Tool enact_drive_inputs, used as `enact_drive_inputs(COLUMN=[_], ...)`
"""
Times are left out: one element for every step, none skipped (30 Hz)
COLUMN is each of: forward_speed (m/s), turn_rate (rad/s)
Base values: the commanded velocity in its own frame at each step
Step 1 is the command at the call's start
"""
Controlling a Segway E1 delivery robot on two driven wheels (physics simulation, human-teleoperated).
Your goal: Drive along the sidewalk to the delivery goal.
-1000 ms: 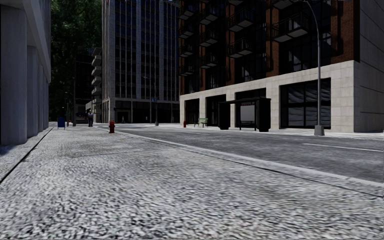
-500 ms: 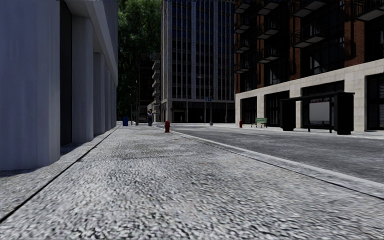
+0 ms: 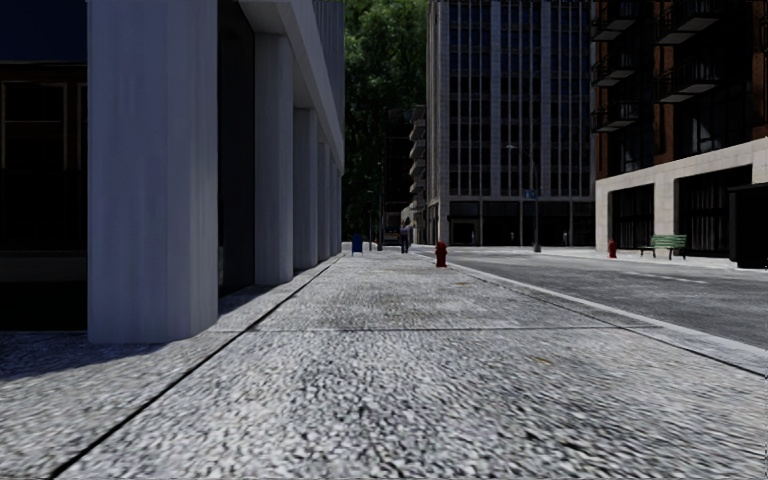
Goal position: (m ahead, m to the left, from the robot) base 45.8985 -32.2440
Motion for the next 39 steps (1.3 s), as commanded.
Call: enact_drive_inputs(forward_speed=[1.54, 1.54, 1.54, 1.54, 1.54, 1.54, 1.54, 1.54, 1.54, 1.54, 1.68, 1.68, 2.0, 2.0, 2.0, 2.0, 2.0, 2.0, 2.0, 2.0, 2.0, 2.0, 2.0, 2.0, 2.0, 2.0, 2.0, 2.0, 2.0, 2.0, 2.0, 2.0, 2.0, 2.0, 2.0, 2.0, 2.0, 2.0, 2.0], turn_rate=[0.0, 0.0, 0.0, 0.0, 0.0, 0.0, 0.0, 0.0, 0.0, 0.0, 0.0, 0.0, 0.0, 0.0, 0.0, 0.0, 0.0, 0.0, 0.0, 0.0, 0.0, 0.0, 0.0, 0.0, 0.0, 0.0, 0.0, 0.0, 0.0, 0.0, 0.0, 0.0, 0.0, 0.0, 0.0, 0.0, 0.0, 0.0, 0.0])
